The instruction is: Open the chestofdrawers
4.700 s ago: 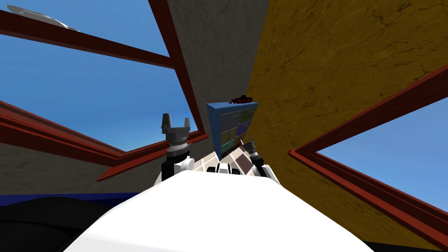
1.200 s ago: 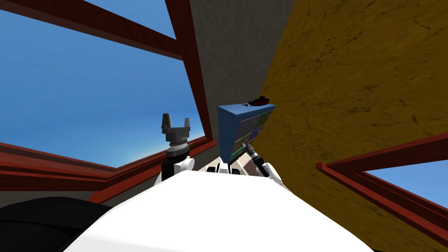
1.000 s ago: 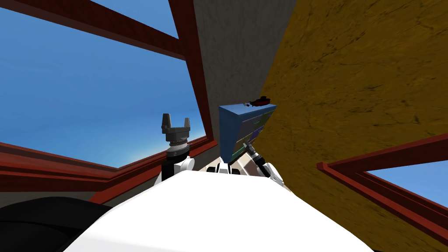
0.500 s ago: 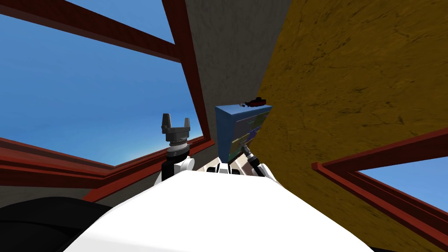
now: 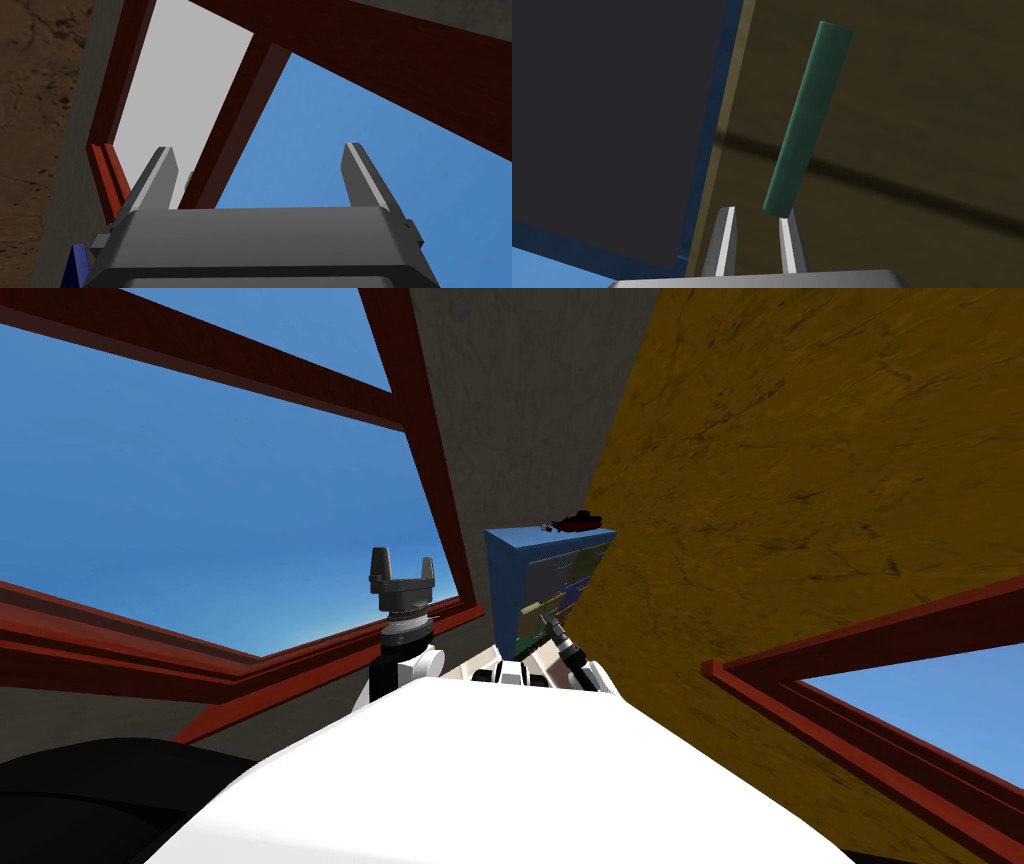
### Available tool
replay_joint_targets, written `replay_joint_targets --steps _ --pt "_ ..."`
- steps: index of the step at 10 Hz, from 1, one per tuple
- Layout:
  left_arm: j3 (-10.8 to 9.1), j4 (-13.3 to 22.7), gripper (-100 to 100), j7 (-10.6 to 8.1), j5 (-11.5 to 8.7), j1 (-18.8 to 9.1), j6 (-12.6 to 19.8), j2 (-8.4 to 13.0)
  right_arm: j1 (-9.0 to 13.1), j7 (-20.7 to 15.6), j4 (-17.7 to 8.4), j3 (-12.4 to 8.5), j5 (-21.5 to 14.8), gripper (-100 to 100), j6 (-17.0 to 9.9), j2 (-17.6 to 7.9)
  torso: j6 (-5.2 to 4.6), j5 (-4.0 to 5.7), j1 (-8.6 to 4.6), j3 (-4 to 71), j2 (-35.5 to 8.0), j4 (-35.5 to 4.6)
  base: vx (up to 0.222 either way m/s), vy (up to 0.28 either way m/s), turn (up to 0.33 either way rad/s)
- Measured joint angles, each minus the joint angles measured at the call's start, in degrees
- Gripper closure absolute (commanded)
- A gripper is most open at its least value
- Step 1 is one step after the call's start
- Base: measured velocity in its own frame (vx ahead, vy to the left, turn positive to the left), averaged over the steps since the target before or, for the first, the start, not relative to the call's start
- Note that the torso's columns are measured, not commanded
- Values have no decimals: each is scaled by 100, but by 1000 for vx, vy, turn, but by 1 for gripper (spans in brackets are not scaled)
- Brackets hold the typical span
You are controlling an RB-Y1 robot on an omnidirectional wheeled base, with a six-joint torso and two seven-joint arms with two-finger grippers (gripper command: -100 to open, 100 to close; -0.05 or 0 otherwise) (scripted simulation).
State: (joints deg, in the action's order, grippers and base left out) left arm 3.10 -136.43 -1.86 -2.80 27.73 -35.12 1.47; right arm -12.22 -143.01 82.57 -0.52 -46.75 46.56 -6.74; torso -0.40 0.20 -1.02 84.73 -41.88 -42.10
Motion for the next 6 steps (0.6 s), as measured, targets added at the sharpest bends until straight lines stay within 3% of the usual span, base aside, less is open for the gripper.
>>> replay_joint_targets --steps 1,3,4,6 --pt "0 0 0 0 0 1 0 -1 9 14 16 30 1 -100 45 12 7 -5 41 18 26 9 -2 50 45" --pt "2 -1 0 0 0 2 -1 -2 150 177 91 34 -51 -100 -135 -106 42 -34 146 8 1 -9 19 79 28" --pt "2 -1 0 0 0 2 -1 -2 163 197 90 32 -53 100 -156 -112 40 -26 114 -9 -29 -15 3 -54 -73" --pt "1 -1 0 0 0 2 -1 -1 61 108 12 48 -40 100 -73 -47 36 -22 83 -29 -69 -50 -71 -35 -8"
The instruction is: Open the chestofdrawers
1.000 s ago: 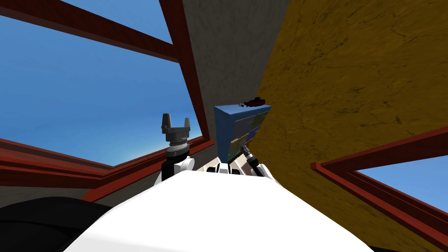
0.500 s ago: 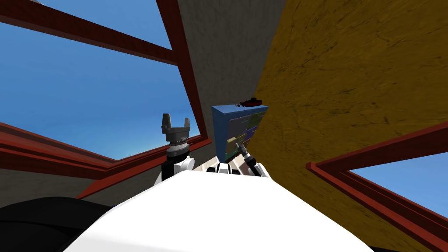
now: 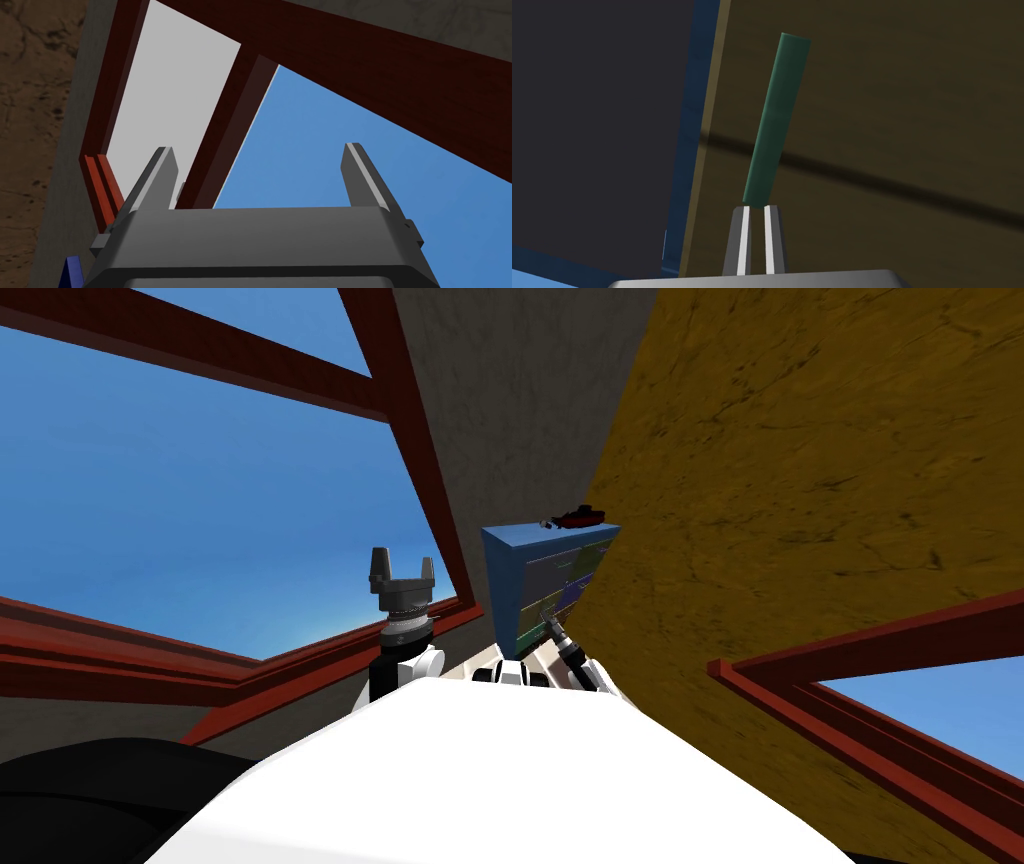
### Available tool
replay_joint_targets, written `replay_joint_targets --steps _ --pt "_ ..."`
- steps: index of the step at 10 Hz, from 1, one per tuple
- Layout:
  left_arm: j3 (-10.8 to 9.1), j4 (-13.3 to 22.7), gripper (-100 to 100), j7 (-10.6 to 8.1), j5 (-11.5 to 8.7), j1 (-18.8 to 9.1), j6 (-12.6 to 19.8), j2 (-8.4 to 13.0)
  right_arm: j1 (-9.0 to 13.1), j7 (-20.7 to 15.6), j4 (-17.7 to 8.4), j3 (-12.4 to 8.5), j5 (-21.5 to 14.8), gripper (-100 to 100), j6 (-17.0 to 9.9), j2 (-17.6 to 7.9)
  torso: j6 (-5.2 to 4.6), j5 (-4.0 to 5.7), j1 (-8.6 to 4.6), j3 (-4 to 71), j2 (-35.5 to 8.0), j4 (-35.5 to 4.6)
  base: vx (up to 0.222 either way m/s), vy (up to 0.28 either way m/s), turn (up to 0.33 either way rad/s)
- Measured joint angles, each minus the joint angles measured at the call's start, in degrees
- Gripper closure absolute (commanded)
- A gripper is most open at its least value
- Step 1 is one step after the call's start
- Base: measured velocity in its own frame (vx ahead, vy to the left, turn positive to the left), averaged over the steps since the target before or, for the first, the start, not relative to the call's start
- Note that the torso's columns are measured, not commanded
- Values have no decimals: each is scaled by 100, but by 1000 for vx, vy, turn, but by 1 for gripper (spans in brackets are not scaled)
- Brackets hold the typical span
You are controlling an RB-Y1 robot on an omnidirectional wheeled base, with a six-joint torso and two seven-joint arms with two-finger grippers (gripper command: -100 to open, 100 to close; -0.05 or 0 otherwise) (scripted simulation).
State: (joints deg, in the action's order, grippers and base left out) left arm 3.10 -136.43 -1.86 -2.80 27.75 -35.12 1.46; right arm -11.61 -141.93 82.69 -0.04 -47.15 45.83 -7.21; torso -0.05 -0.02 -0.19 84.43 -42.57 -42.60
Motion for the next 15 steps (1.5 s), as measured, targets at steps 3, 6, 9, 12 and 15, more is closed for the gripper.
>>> replay_joint_targets --steps 3,6,9,12,15 --pt "0 1 0 0 0 -2 1 0 -7 134 108 9 -12 100 -34 -119 -2 -8 14 -18 -31 -15 -173 -85 -33" --pt "0 0 0 0 0 -1 0 0 -44 213 132 22 -31 100 -68 -195 4 -14 35 4 0 -1 -114 -71 -30" --pt "0 1 0 0 0 -2 1 0 -53 360 303 40 -42 -100 -110 -316 4 -11 41 -4 -2 2 -120 -46 14" --pt "1 0 0 0 0 0 0 -1 177 777 429 -18 -63 -100 -397 -590 10 -3 33 28 50 34 -38 48 25" --pt "1 0 0 0 0 -1 0 -1 325 1149 614 -20 -108 -100 -662 -815 1 -3 15 5 12 14 -53 34 30"
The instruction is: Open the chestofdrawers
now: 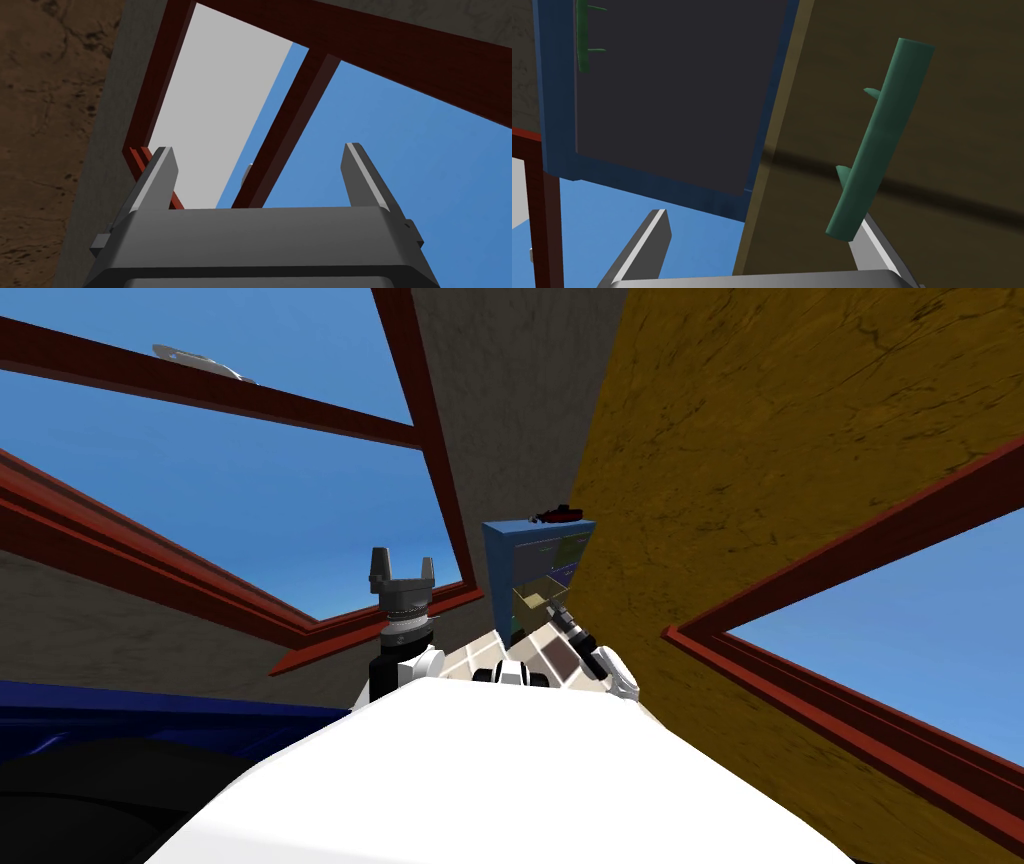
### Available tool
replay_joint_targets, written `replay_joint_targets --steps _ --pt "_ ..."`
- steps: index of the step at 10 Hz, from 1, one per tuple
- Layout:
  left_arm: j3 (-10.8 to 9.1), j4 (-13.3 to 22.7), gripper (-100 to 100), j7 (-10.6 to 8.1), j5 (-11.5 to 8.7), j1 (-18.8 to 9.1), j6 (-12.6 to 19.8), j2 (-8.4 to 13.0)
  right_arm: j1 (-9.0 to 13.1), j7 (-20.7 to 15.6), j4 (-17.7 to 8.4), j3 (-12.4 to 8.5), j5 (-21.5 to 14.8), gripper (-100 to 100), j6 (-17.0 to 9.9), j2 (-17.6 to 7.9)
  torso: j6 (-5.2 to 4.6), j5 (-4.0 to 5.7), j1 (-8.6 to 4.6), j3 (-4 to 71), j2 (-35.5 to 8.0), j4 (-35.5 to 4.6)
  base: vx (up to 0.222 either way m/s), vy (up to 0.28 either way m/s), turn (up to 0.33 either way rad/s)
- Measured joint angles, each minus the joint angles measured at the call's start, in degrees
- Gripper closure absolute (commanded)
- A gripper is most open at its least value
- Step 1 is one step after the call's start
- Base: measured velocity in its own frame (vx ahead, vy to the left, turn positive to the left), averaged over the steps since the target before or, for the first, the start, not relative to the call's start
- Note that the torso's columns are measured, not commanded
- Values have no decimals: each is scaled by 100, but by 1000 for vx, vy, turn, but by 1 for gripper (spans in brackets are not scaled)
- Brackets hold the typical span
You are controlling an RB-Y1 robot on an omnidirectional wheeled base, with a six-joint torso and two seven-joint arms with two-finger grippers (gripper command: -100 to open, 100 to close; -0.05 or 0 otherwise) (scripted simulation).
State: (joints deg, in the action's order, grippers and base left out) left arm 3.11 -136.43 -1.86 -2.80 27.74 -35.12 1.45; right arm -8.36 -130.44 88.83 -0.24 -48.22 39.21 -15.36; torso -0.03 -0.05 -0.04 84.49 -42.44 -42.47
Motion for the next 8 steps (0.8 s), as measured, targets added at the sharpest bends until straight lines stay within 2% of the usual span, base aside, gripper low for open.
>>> replay_joint_targets --steps 2,3,8 --pt "0 0 0 0 0 0 0 0 131 225 5 -8 -21 -100 -143 -147 -9 -13 4 -10 -21 -29 -36 18 22" --pt "0 0 0 0 0 0 0 0 125 259 0 -12 -25 0 -168 -161 -2 -7 7 -11 -18 -17 0 0 0" --pt "0 0 0 0 0 1 0 0 96 257 -38 -8 -34 0 -189 -165 4 2 8 5 9 12 0 0 0"
